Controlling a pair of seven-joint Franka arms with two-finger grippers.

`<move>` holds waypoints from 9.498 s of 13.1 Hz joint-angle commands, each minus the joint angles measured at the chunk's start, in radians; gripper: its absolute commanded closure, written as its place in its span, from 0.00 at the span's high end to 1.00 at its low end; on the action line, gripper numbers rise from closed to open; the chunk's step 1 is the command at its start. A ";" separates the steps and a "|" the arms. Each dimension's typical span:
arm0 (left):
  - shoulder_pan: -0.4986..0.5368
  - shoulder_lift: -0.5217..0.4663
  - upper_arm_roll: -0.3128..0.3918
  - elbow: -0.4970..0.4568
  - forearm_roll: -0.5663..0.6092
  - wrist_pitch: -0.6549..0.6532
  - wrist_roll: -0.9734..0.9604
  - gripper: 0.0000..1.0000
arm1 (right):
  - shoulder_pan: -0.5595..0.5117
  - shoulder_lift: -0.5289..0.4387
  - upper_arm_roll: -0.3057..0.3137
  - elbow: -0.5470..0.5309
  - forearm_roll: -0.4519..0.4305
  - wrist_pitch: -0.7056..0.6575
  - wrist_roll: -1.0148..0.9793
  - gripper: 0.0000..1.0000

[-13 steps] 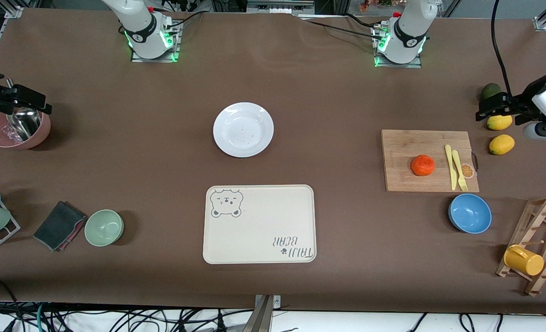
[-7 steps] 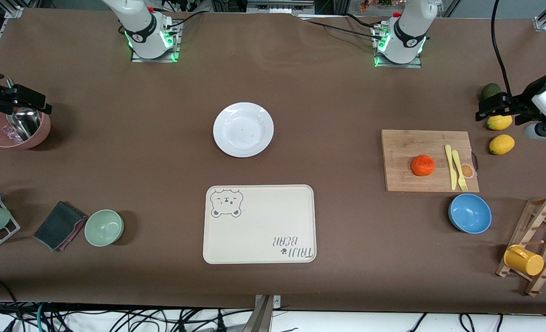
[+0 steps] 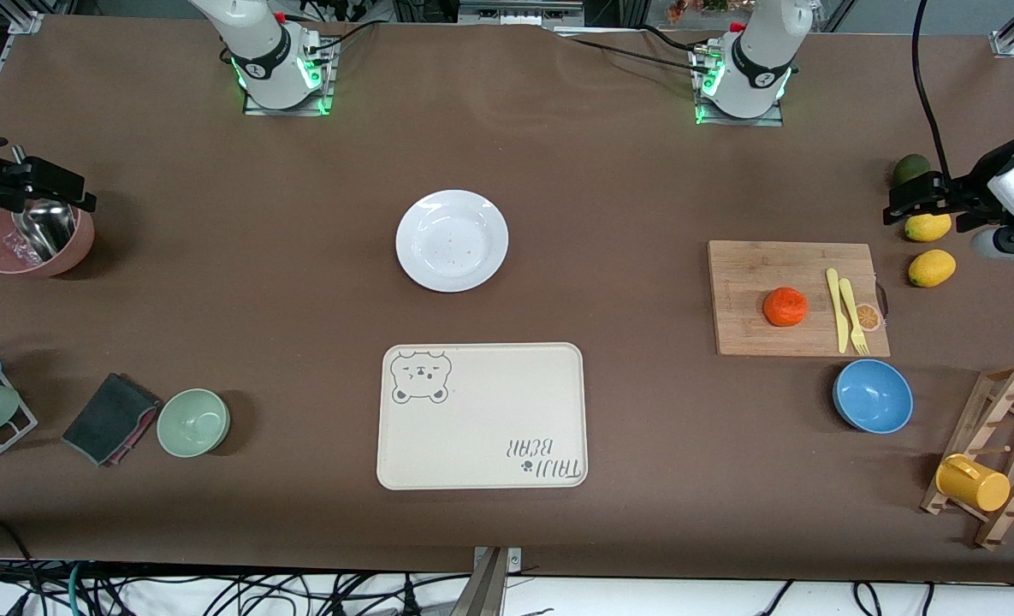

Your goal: Place orange and plate with both arms

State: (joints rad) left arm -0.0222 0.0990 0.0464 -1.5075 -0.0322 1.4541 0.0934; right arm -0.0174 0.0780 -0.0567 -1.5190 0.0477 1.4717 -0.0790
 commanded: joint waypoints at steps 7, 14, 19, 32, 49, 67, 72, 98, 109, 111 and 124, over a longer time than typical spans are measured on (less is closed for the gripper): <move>-0.002 0.015 0.001 0.035 0.028 -0.021 0.017 1.00 | -0.003 0.000 0.000 0.010 0.001 -0.010 0.001 1.00; -0.011 0.318 0.001 0.053 0.006 0.031 0.002 1.00 | -0.003 0.000 0.000 0.010 0.001 -0.010 0.001 1.00; 0.028 0.319 0.003 -0.144 0.011 0.289 0.017 1.00 | -0.003 0.000 0.000 0.008 0.001 -0.011 0.001 1.00; 0.016 0.255 -0.003 -0.678 -0.002 0.963 0.000 1.00 | -0.003 0.000 0.000 0.006 0.001 -0.013 0.001 1.00; -0.250 0.402 -0.327 -0.257 -0.064 0.809 -0.761 0.00 | -0.003 0.000 0.000 0.006 0.000 -0.013 0.001 1.00; -0.701 0.651 -0.257 0.121 -0.040 0.644 -1.262 1.00 | -0.067 0.019 -0.026 0.011 0.000 -0.007 -0.001 1.00; -0.387 0.475 -0.267 0.119 -0.054 0.318 -0.949 1.00 | -0.064 0.049 -0.031 0.009 -0.015 -0.014 -0.002 1.00; -0.007 -0.136 0.018 -0.228 -0.045 0.269 -0.222 1.00 | 0.043 0.173 0.435 -0.782 0.788 1.059 -0.083 1.00; -0.050 -0.117 0.038 -0.166 0.008 0.157 -0.003 1.00 | 0.045 0.276 0.526 -0.854 1.256 1.220 -0.508 0.92; -0.057 -0.111 0.038 -0.166 -0.005 0.160 -0.101 1.00 | 0.047 0.285 0.532 -0.854 1.299 1.233 -0.540 0.87; -0.050 -0.104 0.030 -0.131 0.052 0.149 -0.093 1.00 | 0.056 0.335 0.534 -0.860 1.594 1.256 -0.889 0.10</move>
State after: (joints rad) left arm -0.0711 -0.0224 0.0833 -1.6763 -0.0036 1.6298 0.0020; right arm 0.0350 0.4152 0.4669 -2.3709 1.6111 2.7059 -0.9238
